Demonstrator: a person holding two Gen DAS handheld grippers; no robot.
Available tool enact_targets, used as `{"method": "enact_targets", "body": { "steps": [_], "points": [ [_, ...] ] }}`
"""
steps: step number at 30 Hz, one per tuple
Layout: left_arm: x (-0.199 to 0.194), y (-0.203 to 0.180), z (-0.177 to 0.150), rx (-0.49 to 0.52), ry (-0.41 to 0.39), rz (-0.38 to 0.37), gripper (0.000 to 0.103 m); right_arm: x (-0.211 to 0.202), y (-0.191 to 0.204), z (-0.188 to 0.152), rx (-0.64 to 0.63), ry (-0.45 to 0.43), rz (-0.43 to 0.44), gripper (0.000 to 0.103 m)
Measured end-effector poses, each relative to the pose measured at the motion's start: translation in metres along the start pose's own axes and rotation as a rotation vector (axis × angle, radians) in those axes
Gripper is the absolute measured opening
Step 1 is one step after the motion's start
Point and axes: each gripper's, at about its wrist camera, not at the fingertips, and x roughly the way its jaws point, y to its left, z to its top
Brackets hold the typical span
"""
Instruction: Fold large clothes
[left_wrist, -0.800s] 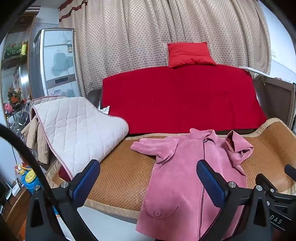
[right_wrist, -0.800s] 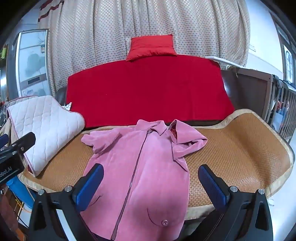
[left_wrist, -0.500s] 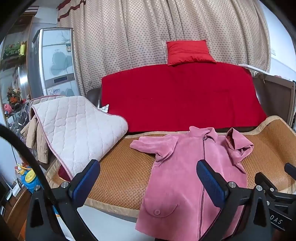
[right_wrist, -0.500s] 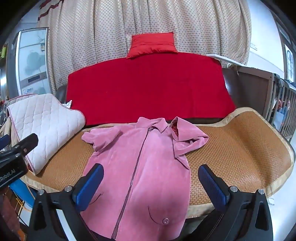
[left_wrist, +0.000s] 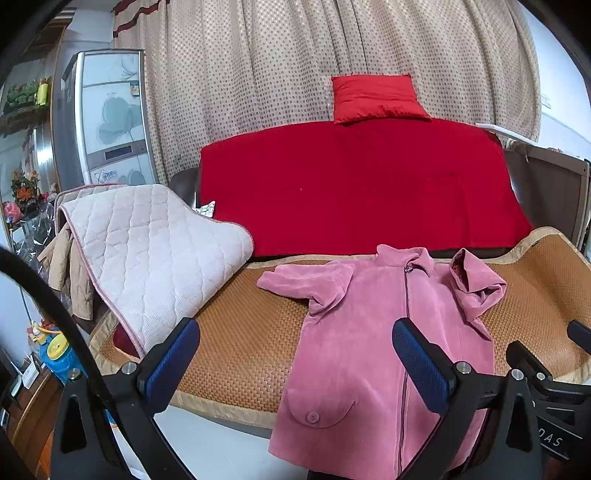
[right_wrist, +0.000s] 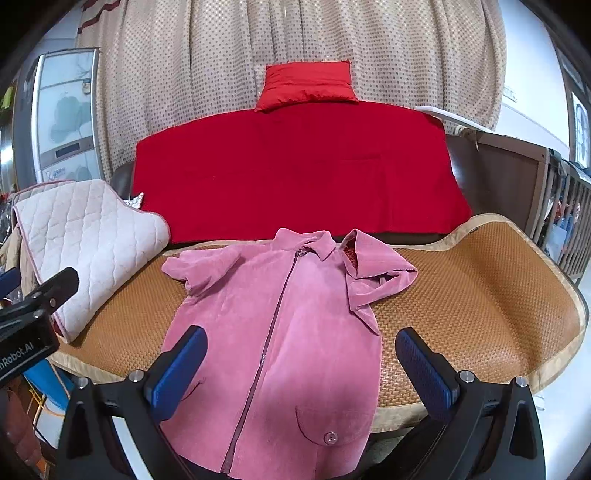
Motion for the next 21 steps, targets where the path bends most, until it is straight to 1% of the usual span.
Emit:
{"method": "enact_targets", "body": {
  "steps": [21],
  "points": [
    [0.0047,-0.001,-0.0029,0.01,0.011,-0.013,0.103,-0.0089,0.0023,0.0028,-0.026,-0.036,-0.03,0.103]
  ]
}}
